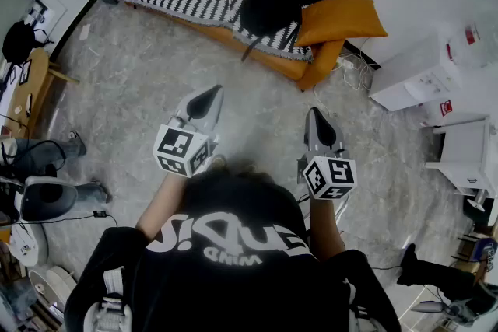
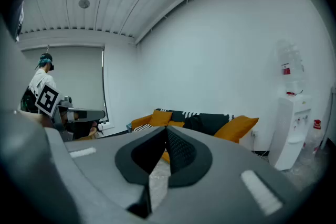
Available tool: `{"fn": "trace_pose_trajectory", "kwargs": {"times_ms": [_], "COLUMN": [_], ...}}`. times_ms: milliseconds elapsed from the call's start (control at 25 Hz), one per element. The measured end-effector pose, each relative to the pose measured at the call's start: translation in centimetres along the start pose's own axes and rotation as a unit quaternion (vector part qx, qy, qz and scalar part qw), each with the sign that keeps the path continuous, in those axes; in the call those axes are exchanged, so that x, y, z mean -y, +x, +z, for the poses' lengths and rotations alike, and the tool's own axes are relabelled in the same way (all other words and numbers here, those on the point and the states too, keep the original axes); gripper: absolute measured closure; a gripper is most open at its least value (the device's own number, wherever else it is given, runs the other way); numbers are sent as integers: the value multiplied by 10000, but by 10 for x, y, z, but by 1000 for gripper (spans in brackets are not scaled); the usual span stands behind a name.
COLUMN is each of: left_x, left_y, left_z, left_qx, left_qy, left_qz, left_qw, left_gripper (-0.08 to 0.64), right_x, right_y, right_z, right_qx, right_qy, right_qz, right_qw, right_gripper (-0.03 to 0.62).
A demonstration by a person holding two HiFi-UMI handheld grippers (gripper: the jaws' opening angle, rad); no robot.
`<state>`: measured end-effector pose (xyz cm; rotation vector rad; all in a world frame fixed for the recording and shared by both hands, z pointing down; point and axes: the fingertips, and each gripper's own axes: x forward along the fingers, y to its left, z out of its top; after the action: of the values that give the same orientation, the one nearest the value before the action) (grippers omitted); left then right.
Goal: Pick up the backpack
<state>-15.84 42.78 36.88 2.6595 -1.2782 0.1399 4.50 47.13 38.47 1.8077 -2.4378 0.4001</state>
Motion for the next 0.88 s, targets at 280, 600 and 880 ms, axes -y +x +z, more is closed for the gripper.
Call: {"fn": "trace_pose_trajectory", "kwargs": {"times_ms": [280, 600, 880], "left_x": [-4, -25, -55], "left_y": [7, 9, 14], "left_z": [-1, -4, -6], "left_qx": [22, -99, -137], "left_qy": [20, -30, 69], "left_qz": [16, -54, -239], "left_qw": [10000, 9999, 9996], "left_gripper": [557, 557, 558], "right_x": [1, -10, -20], "right_y": [7, 20, 41], "right_z": [-2, -5, -10], "right_qx": [10, 121, 51], "right_qy": [-57, 332, 221], "right_qz": [-93, -68, -504], "right_qw": [9999, 9994, 9985], "right_gripper": [592, 592, 592]}}
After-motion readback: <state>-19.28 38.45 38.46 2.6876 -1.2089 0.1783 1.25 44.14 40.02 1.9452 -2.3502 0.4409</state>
